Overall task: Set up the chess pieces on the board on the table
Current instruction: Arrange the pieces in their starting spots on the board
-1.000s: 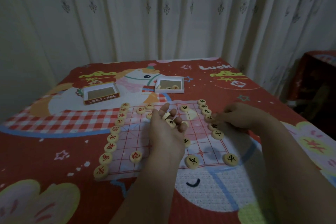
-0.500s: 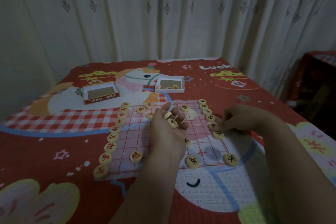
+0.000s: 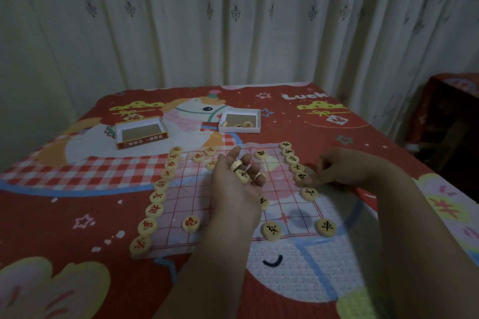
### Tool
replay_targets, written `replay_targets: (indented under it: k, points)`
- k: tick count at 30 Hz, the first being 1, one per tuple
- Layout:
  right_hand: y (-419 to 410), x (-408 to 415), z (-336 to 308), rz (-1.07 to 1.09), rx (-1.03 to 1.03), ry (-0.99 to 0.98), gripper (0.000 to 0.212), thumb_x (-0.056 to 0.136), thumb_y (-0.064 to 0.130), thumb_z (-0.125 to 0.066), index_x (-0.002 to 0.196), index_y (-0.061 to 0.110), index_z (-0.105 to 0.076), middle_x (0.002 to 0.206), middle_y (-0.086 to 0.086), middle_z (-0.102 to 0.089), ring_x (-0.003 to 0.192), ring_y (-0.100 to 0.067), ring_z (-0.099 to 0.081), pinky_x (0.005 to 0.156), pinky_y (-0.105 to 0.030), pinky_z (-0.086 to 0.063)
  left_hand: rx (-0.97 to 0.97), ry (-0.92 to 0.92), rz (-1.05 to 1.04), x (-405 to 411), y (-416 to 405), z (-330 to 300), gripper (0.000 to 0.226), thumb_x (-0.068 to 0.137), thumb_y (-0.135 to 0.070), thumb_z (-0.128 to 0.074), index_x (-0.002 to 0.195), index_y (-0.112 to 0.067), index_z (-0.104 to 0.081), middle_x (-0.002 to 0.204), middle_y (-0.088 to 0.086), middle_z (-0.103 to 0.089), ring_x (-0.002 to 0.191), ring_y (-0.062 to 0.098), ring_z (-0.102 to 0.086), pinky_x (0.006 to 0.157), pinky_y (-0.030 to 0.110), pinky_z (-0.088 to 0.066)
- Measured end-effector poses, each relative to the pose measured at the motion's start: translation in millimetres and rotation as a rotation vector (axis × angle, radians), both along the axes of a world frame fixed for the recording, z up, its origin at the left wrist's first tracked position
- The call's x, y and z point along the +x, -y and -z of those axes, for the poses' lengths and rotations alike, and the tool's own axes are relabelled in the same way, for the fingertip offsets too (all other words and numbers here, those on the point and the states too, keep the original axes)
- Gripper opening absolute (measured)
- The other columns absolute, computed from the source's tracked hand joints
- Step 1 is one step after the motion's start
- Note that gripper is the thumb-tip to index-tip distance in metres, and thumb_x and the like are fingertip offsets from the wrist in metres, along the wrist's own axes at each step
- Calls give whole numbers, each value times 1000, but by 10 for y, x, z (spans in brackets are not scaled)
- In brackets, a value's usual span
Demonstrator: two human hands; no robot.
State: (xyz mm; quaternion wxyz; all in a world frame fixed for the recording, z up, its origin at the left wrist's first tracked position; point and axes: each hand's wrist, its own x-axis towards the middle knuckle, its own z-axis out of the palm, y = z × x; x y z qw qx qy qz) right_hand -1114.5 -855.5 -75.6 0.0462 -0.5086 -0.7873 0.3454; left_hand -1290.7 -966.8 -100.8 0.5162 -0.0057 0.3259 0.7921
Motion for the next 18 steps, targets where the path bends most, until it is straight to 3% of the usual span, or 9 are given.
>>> replay_targets:
  k: [3,12,16,18]
  points:
    - [-16,17,1,-41,-56,9,36,67,31,-88,75,15,-57,67,-2,-56,63,-17,-48,58,-29,-41,-2,-3,0,-2,5,4,36,106,-38,-35,104,-15,-62,73,3,-57,55,16,-47,54,27,-33]
    - [-36,-16,19,-23,9,62,33,72,32,-85,76,14,-57,69,-2,-57,65,-16,-49,60,-29,-41,16,11,8,-1,3,6,36,106,-38,-34,105,-14,-61,76,5,-57,56,17,-47,55,27,-33]
    - [-3,0,1,-14,44,-85,34,78,36,-80,72,15,-54,62,-1,-52,58,-14,-47,56,-28,-41,71,48,16,-1,9,13,37,106,-37,-34,109,-10,-60,78,8,-59,63,20,-55,60,31,-43]
    - [62,-102,5,-9,148,-277,30,83,30,-76,75,13,-53,62,0,-51,52,-8,-45,53,-25,-40,101,70,13,0,8,12,37,106,-34,-36,114,-6,-59,82,11,-62,71,25,-63,69,37,-53]
